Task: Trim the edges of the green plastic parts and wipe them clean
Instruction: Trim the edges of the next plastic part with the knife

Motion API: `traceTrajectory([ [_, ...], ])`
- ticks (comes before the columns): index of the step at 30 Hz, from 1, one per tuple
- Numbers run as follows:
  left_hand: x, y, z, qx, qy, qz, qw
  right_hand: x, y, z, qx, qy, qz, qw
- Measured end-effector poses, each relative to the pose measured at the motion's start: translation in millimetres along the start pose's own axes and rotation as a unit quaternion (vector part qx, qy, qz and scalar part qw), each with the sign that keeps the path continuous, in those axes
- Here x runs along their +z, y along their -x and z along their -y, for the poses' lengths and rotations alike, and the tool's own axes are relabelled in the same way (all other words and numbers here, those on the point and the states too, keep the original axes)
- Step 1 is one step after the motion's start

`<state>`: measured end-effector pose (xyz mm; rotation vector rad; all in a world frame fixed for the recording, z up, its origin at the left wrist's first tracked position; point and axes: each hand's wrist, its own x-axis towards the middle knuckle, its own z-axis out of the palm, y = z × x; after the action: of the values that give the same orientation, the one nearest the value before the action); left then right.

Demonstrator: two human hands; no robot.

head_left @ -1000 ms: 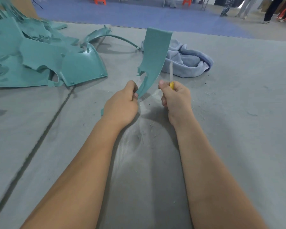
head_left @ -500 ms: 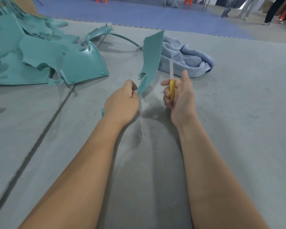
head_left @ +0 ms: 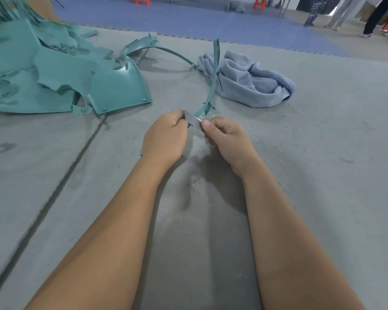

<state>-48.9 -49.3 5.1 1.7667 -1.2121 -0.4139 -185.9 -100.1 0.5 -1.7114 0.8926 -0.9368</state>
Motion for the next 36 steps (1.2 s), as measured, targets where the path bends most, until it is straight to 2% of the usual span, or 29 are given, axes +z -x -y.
traceTrajectory([
  [5, -5, -1, 3, 0.02, 0.09, 0.067, 0.993, -3, 2, 0, -0.016, -0.053, 0.013, 0.998],
  [17, -4, 0, 2, 0.017, 0.083, 0.071, 0.994, -1, 2, -3, -0.008, -0.053, -0.033, 0.998],
  [19, -5, 1, 3, 0.015, 0.081, 0.076, 0.994, -2, 1, -3, 0.002, -0.069, -0.065, 0.995],
  [21, -4, 2, 4, 0.018, 0.069, 0.088, 0.994, -9, -2, -3, 0.031, -0.151, -0.127, 0.98],
  [23, -4, 5, 4, 0.022, 0.055, 0.091, 0.994, -15, -4, -4, 0.036, -0.203, -0.144, 0.968],
  [28, -3, 5, 3, 0.018, 0.046, 0.09, 0.995, -11, -2, -2, 0.016, -0.209, -0.13, 0.969],
  [31, -2, 4, 3, 0.012, 0.049, 0.086, 0.995, -10, 1, 0, -0.002, -0.22, -0.087, 0.972],
  [36, -2, 3, 4, 0.019, 0.042, 0.077, 0.996, -2, 3, 0, -0.004, -0.105, -0.042, 0.994],
])
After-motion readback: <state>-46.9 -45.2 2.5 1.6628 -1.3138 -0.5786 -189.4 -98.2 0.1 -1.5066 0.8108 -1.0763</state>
